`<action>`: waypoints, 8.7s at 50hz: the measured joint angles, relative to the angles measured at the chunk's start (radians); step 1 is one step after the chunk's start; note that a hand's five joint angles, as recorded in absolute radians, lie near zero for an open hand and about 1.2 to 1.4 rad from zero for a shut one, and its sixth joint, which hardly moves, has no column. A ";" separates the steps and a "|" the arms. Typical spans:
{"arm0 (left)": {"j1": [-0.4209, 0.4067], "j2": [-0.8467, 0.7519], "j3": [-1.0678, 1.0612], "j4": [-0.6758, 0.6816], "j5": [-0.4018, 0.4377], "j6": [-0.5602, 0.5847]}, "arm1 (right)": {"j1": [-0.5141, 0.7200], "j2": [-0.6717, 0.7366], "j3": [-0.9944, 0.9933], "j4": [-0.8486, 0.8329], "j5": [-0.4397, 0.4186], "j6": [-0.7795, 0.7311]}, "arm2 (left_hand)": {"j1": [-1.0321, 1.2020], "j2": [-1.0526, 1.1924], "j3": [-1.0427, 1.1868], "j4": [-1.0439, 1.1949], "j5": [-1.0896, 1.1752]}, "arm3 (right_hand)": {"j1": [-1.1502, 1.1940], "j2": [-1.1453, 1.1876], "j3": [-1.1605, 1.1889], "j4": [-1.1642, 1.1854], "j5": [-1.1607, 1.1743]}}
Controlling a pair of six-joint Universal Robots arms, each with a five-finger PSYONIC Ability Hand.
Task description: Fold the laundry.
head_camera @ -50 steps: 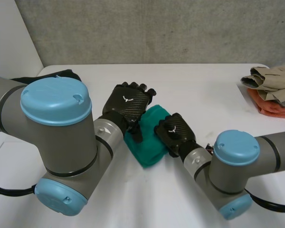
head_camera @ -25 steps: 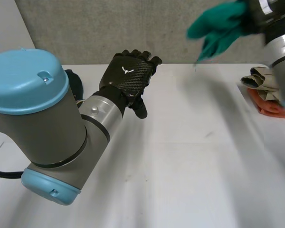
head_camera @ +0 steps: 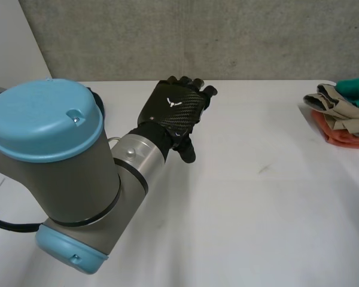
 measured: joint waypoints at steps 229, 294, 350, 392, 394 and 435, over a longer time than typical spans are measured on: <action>0.343 0.311 -0.574 0.082 0.058 -0.078 | 0.702 -0.896 0.683 0.944 0.530 -0.048 | 0.062 0.054 0.048 0.051 0.030 | -0.786 -0.923 -0.965 -0.989 -0.870; 0.324 0.265 0.109 0.068 -0.063 0.047 | 0.907 -0.970 0.231 0.784 0.723 -0.386 | 0.961 0.992 0.976 0.998 0.941 | 0.101 0.032 0.009 -0.001 0.064; 0.093 -0.023 -0.425 0.004 -0.012 -0.161 | 0.481 -0.453 0.571 0.725 0.066 -0.675 | 0.485 0.489 0.482 0.491 0.475 | -0.521 -0.640 -0.677 -0.700 -0.582; 0.166 -0.340 -0.097 0.199 -0.117 0.097 | 0.514 -0.455 0.645 0.598 0.131 -0.664 | 0.929 0.982 0.950 0.993 0.896 | 0.074 0.043 0.010 -0.004 0.103; 0.167 -0.266 -0.142 0.200 -0.115 0.096 | 0.525 -0.491 0.661 0.607 0.164 -0.665 | 0.929 0.982 0.950 0.993 0.896 | 0.074 0.043 0.010 -0.004 0.103; 0.162 0.019 -0.275 0.003 -0.091 0.133 | 0.717 -0.656 0.598 0.855 0.483 -0.754 | 0.932 0.989 0.975 0.998 0.953 | 0.093 0.044 0.014 0.000 0.113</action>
